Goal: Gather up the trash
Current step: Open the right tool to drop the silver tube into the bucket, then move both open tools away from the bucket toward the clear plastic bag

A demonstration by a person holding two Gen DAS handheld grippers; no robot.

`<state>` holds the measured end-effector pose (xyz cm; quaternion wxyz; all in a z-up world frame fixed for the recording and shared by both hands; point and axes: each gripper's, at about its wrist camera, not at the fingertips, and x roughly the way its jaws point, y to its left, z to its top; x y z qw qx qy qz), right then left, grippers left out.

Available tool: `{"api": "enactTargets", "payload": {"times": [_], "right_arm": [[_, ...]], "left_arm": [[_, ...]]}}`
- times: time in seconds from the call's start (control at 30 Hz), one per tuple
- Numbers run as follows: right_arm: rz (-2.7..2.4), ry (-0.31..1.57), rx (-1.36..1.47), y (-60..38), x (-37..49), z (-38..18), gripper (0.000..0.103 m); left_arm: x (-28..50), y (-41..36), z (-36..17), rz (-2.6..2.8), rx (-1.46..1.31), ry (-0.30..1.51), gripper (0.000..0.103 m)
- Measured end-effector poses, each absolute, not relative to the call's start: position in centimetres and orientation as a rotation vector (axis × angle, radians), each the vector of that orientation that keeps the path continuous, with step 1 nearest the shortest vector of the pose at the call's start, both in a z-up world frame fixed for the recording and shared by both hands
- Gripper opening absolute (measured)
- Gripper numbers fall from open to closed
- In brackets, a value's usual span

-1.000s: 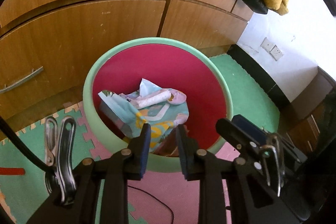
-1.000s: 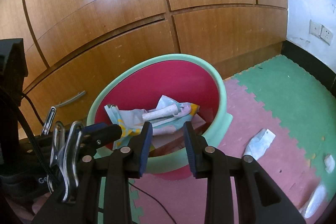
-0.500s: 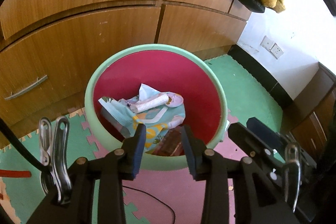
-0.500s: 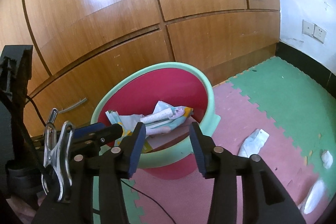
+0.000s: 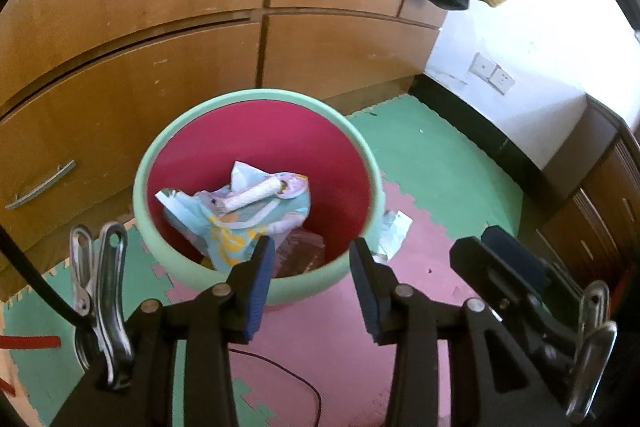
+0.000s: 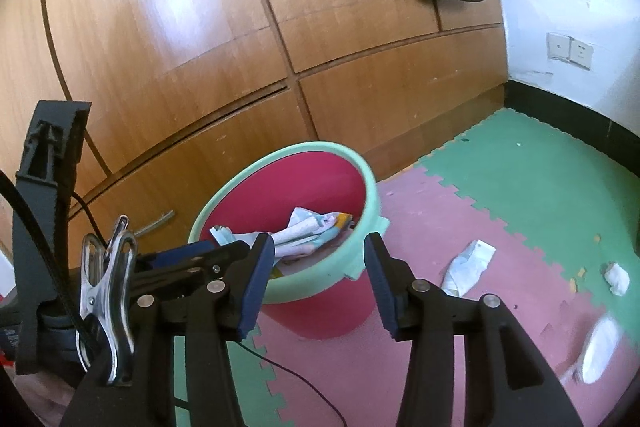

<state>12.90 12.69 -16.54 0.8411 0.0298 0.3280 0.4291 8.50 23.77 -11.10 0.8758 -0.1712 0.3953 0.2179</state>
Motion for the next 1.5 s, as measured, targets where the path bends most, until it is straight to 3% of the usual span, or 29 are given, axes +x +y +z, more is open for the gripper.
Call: {"api": "enactTargets", "payload": {"times": [0.27, 0.87, 1.5], "right_arm": [[0.856, 0.679, 0.093, 9.4, 12.4, -16.0, 0.051], [0.749, 0.676, 0.139, 3.2, 10.5, -15.8, 0.053], [0.479, 0.759, 0.231, -8.3, 11.8, -19.9, 0.053]], "left_arm": [[8.7, 21.3, -10.6, 0.407, -0.338, 0.83, 0.046], [9.7, 16.8, -10.1, 0.3, -0.289, 0.85, 0.046], [13.3, 10.4, -13.0, 0.147, -0.217, 0.946, 0.046]]}}
